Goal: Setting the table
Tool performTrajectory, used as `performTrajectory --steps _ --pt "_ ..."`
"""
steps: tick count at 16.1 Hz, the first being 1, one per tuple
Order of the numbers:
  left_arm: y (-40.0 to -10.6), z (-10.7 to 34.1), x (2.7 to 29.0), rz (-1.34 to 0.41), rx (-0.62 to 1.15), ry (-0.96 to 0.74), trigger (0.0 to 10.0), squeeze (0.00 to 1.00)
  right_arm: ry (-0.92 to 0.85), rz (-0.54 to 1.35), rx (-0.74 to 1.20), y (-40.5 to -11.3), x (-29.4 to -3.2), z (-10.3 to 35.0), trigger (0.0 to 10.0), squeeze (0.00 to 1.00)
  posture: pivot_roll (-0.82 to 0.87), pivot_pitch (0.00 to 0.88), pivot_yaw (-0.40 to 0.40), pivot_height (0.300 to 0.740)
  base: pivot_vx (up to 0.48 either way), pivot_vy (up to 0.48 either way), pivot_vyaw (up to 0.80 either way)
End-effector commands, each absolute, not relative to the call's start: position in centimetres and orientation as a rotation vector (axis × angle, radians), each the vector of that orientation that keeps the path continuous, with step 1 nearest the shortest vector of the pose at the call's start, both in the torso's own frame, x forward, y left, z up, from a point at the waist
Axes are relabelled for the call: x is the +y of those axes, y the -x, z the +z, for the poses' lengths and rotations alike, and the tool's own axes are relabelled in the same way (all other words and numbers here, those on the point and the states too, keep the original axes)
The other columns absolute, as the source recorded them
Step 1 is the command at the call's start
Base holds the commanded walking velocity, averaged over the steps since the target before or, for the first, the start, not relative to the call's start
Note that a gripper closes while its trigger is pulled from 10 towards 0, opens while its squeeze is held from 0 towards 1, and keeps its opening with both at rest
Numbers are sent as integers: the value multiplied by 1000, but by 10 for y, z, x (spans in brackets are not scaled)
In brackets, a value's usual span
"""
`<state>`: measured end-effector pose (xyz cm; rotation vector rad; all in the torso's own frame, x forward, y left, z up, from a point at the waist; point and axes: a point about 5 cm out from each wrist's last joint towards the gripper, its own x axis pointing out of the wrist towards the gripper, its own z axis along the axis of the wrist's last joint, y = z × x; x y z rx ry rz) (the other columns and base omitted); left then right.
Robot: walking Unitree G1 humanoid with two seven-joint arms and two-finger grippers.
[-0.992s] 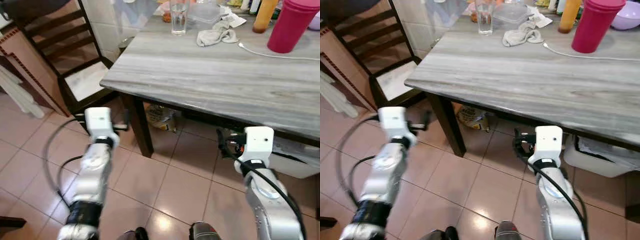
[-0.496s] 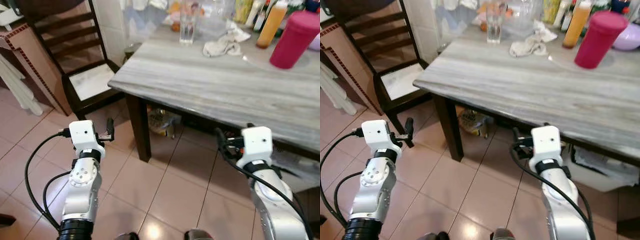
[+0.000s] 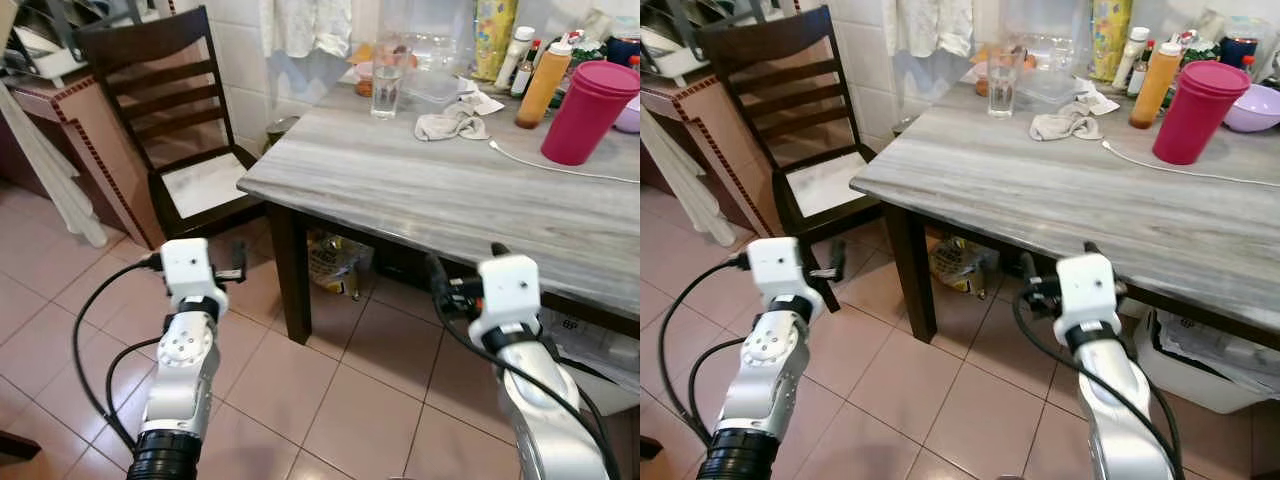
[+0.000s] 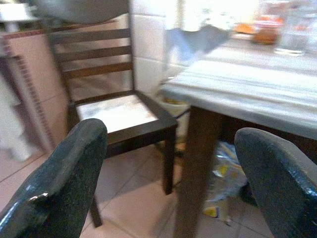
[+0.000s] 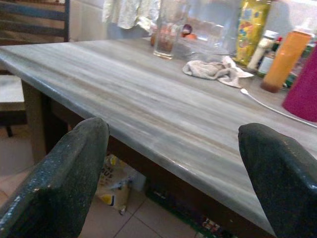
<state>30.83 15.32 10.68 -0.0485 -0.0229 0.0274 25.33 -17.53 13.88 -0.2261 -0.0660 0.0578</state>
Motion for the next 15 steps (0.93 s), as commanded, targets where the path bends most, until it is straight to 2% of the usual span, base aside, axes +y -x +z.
performTrajectory --steps 1,6,8,15 --pt "-314 116 153 10 -36 64 10000 0 222 17 -82 -249 -179 140 10000 0 -330 74 86 740 0 0 0" --pt "-314 121 150 -45 -44 55 10000 0 200 8 -76 -245 -175 140 10000 0 -334 121 91 740 0 0 0" --pt "-315 122 149 -38 -38 109 10000 0 200 20 -79 -247 -172 140 10000 0 -332 121 90 740 0 0 0" --pt "-316 117 147 -26 4 109 10000 0 169 13 -62 -253 -170 139 10000 0 -325 127 80 740 0 0 0"
